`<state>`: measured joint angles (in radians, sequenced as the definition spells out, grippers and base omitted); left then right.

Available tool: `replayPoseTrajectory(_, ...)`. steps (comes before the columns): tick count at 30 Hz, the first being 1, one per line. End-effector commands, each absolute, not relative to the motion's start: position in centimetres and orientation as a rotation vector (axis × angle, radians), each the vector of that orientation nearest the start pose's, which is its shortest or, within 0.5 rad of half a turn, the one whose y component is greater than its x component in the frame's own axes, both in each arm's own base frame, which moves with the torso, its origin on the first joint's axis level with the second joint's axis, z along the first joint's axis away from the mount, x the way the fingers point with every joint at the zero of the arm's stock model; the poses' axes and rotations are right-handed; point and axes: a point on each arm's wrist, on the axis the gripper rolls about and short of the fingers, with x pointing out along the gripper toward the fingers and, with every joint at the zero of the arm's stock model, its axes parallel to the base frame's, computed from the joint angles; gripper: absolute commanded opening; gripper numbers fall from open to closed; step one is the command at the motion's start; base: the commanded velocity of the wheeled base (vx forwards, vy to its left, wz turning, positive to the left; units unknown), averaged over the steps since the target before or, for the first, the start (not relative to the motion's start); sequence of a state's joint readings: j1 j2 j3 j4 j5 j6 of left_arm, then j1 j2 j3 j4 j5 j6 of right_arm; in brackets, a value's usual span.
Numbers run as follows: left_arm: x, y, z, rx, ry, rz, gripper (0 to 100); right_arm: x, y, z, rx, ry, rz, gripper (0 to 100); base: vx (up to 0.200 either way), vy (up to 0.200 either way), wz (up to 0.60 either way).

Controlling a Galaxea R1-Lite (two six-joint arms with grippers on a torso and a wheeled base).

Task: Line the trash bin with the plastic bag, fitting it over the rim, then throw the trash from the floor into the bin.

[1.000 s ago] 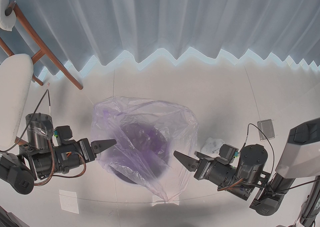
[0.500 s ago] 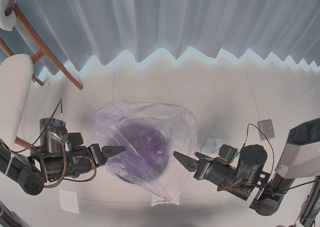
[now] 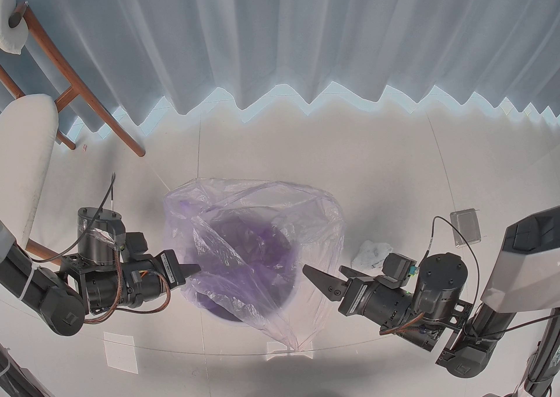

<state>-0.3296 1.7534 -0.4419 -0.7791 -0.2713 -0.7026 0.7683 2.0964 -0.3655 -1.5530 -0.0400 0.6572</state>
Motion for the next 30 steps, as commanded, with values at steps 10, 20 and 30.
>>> replayPoseTrajectory(10,22.2,-5.9,9.3,-0.456,0.779,-0.209,0,21.8,20.9,5.4,0.568,0.392,0.639,100,0.000,0.000,0.00)
replayPoseTrajectory(20,23.1,-6.0,6.2,-0.375,0.866,-0.122,0,22.0,21.4,4.4,0.560,0.413,0.623,100,0.000,0.000,0.00)
replayPoseTrajectory(30,22.7,-6.5,5.9,-0.362,0.885,-0.143,0,22.2,22.4,3.6,0.593,0.417,0.580,100,0.000,0.000,0.00)
